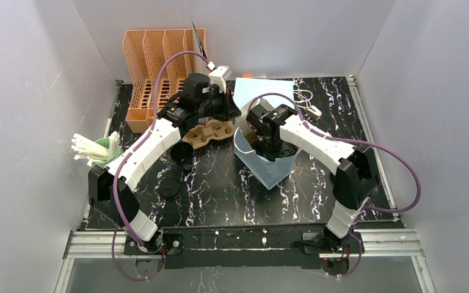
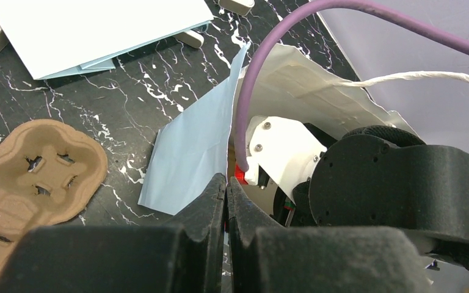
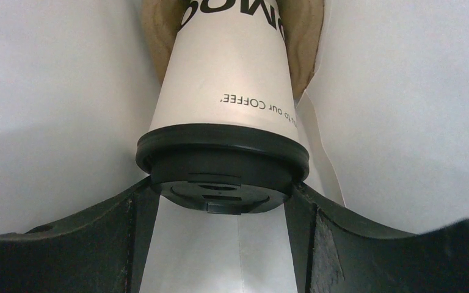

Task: Pack the takeout coffee
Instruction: Place the coffee cup on the cup tray, then adjust the takeout bag at the center of the board.

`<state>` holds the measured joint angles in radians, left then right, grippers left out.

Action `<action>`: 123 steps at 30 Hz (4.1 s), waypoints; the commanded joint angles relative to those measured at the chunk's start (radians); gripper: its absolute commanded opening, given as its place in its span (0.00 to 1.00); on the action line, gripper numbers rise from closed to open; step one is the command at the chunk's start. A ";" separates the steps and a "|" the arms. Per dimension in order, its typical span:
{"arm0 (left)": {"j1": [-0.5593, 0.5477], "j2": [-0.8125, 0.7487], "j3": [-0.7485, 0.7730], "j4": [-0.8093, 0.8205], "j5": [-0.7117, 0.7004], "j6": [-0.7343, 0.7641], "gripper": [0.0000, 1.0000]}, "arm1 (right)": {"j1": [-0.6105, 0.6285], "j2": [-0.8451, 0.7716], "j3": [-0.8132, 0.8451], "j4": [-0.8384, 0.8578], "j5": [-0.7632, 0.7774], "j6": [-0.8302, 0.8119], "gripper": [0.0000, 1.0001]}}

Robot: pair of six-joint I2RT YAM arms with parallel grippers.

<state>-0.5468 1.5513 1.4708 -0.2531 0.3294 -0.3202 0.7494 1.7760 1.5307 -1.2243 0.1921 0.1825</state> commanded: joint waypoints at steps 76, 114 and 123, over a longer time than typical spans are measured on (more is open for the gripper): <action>-0.001 -0.079 0.005 -0.019 0.016 0.162 0.01 | -0.042 -0.082 0.631 -0.067 0.226 0.102 0.57; -0.013 -0.110 0.040 0.243 0.116 -0.087 0.00 | -0.042 -0.526 0.230 0.059 -0.138 0.247 0.01; -0.012 0.057 0.182 0.016 0.148 -0.130 0.01 | -0.072 -0.325 0.477 -0.088 -0.042 0.306 0.01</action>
<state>-0.5568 1.5600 1.5883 -0.1360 0.4614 -0.4210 0.7006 1.3884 1.9232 -1.2400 0.1081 0.4473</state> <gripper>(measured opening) 0.009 0.033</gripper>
